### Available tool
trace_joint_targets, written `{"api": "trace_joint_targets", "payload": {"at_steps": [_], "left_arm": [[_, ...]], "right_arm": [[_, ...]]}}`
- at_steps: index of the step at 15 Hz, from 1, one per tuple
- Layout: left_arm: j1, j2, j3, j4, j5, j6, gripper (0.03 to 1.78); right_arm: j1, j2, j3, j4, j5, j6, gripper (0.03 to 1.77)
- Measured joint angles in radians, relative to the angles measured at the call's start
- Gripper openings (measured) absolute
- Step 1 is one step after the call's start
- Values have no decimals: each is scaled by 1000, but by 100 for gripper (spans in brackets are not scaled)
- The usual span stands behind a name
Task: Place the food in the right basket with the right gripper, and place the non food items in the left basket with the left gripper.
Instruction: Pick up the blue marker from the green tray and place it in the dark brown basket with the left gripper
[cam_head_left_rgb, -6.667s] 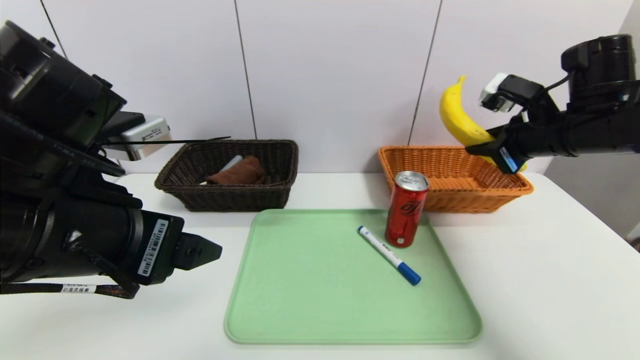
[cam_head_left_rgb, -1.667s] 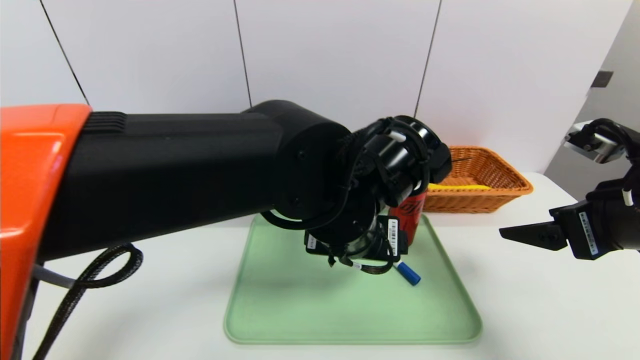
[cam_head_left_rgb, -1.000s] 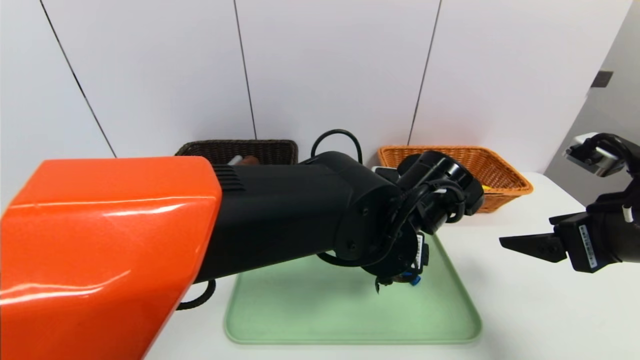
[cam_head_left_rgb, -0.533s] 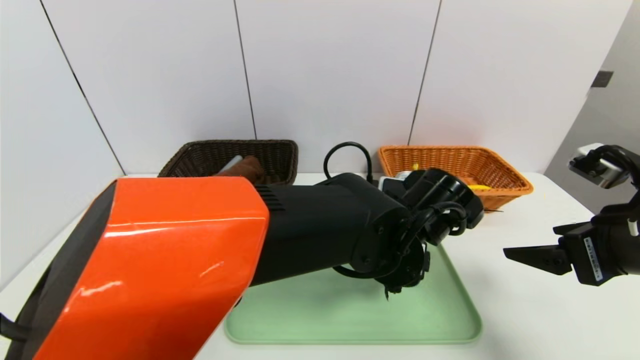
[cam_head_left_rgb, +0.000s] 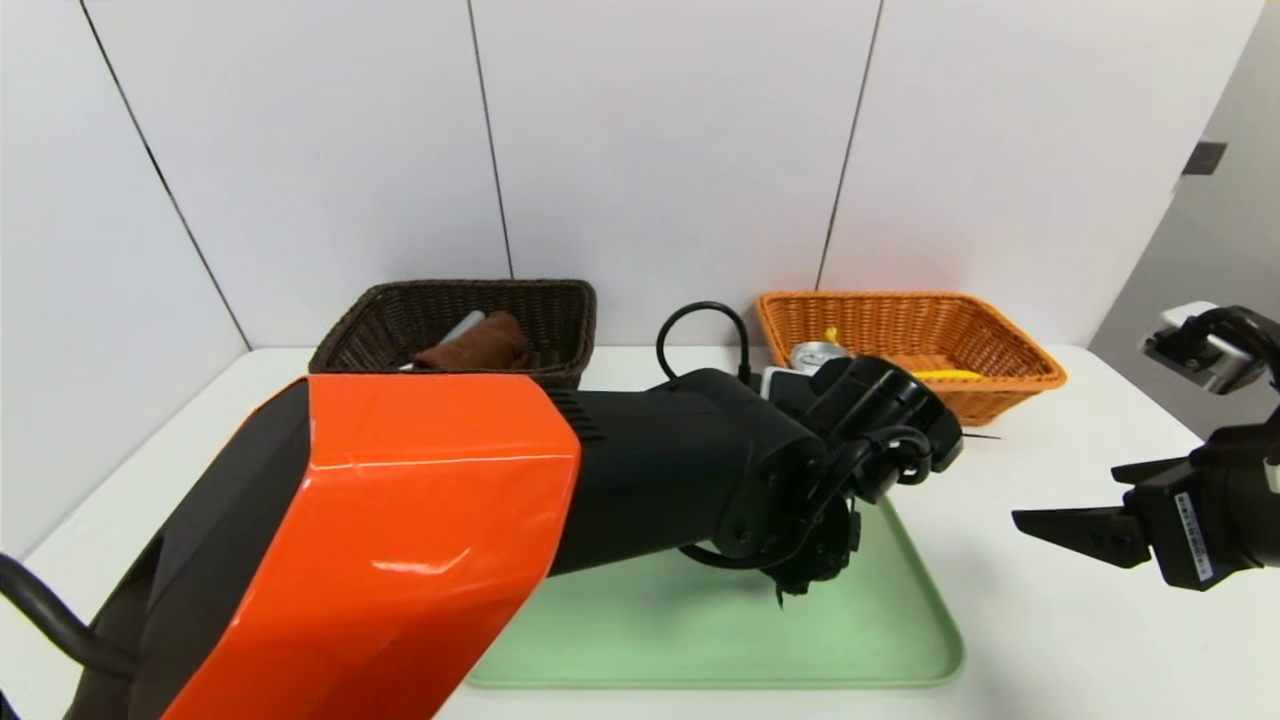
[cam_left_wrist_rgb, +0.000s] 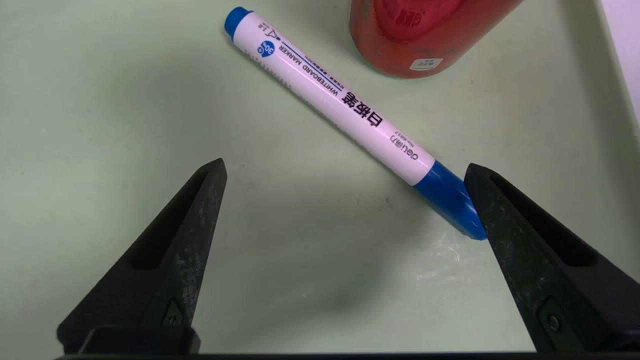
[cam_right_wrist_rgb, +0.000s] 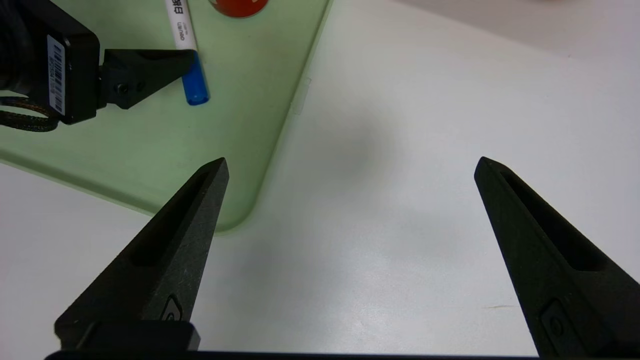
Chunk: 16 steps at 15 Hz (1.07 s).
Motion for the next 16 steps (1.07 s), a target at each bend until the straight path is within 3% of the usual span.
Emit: {"api": "trace_joint_targets", "payload": {"at_steps": [16], "left_arm": [[13, 39, -1, -21, 1, 17, 169]], "right_arm": [[-1, -14, 21, -1, 0, 0, 170]]}}
